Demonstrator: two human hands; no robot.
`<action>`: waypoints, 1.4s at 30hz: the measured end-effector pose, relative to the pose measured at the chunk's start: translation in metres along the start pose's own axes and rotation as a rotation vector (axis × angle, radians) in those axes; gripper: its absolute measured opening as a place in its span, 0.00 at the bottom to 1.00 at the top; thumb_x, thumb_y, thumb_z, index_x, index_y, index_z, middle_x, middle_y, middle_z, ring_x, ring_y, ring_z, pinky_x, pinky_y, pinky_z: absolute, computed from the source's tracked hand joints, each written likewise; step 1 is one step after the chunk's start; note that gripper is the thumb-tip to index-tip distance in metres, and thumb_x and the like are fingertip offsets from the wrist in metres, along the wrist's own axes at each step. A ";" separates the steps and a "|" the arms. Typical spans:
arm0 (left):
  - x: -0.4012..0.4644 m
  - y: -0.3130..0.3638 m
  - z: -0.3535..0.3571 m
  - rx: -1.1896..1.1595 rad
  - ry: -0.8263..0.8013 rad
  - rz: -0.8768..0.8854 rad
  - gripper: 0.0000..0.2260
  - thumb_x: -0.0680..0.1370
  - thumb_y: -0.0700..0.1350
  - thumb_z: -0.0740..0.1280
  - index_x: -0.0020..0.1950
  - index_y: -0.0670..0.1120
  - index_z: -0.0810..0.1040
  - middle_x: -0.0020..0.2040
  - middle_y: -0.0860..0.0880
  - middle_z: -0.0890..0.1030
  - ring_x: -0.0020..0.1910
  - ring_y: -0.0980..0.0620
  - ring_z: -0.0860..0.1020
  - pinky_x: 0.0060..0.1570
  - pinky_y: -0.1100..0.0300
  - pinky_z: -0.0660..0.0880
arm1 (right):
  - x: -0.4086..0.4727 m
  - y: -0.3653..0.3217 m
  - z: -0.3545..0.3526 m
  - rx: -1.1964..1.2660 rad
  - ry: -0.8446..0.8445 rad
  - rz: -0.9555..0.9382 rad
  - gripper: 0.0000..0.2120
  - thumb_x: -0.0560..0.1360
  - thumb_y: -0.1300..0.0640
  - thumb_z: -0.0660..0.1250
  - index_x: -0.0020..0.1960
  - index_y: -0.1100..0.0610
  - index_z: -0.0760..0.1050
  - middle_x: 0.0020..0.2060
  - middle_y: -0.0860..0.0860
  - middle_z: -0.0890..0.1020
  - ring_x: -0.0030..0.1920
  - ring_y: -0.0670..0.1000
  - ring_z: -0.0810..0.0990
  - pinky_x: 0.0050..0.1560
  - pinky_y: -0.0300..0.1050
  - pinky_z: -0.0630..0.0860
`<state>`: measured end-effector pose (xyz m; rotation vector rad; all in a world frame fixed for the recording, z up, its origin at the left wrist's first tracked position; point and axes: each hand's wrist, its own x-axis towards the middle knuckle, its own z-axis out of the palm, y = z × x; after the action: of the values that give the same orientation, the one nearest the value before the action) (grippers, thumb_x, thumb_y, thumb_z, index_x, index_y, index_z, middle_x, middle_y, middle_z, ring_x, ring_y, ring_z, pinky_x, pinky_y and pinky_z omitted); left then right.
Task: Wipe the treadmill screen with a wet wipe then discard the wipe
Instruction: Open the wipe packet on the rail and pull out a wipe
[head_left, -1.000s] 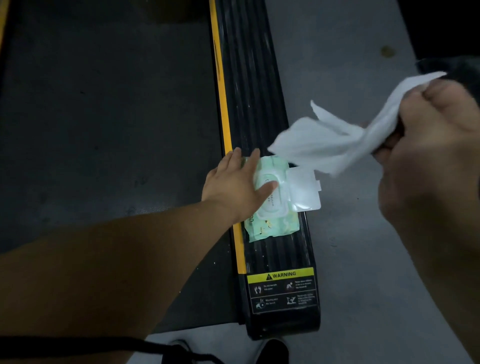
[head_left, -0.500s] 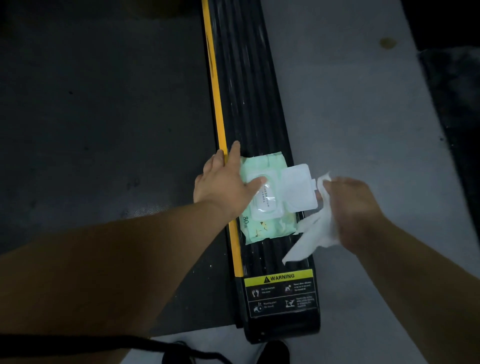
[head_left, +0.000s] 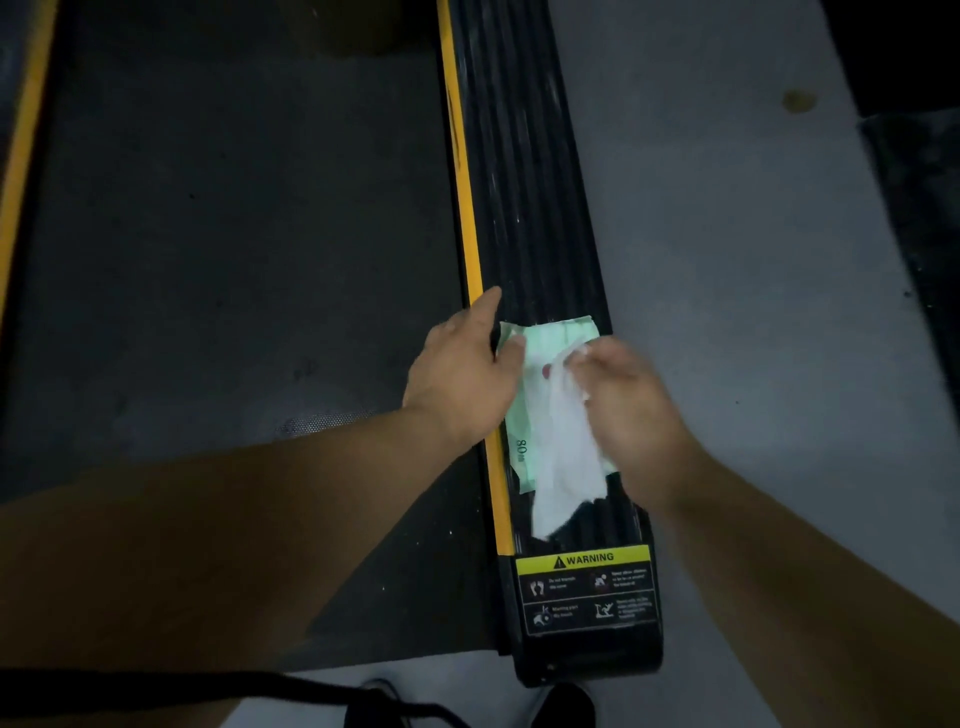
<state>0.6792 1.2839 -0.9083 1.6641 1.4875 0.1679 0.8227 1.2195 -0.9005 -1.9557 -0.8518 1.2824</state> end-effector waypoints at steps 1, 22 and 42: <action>-0.004 0.013 -0.003 -0.183 -0.051 -0.063 0.23 0.84 0.59 0.59 0.79 0.57 0.65 0.75 0.50 0.73 0.74 0.48 0.69 0.72 0.47 0.68 | 0.003 -0.006 -0.007 0.173 0.032 0.087 0.10 0.85 0.55 0.59 0.52 0.56 0.77 0.48 0.57 0.85 0.47 0.60 0.83 0.51 0.56 0.81; -0.044 0.105 -0.064 -0.652 -0.589 -0.202 0.12 0.71 0.55 0.77 0.43 0.48 0.84 0.36 0.49 0.79 0.40 0.52 0.76 0.53 0.55 0.72 | -0.024 -0.097 -0.075 0.637 0.012 0.095 0.12 0.85 0.54 0.62 0.48 0.52 0.83 0.40 0.52 0.85 0.32 0.48 0.81 0.35 0.45 0.80; -0.067 0.123 -0.053 -0.466 -0.236 -0.005 0.17 0.73 0.45 0.80 0.48 0.35 0.77 0.45 0.39 0.85 0.41 0.46 0.84 0.50 0.38 0.81 | -0.042 -0.094 -0.080 0.429 -0.110 0.183 0.26 0.76 0.33 0.66 0.58 0.55 0.80 0.48 0.54 0.88 0.45 0.53 0.87 0.43 0.48 0.82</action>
<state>0.7200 1.2650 -0.7653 1.2568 1.1669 0.2820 0.8682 1.2282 -0.7793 -1.6582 -0.4065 1.5444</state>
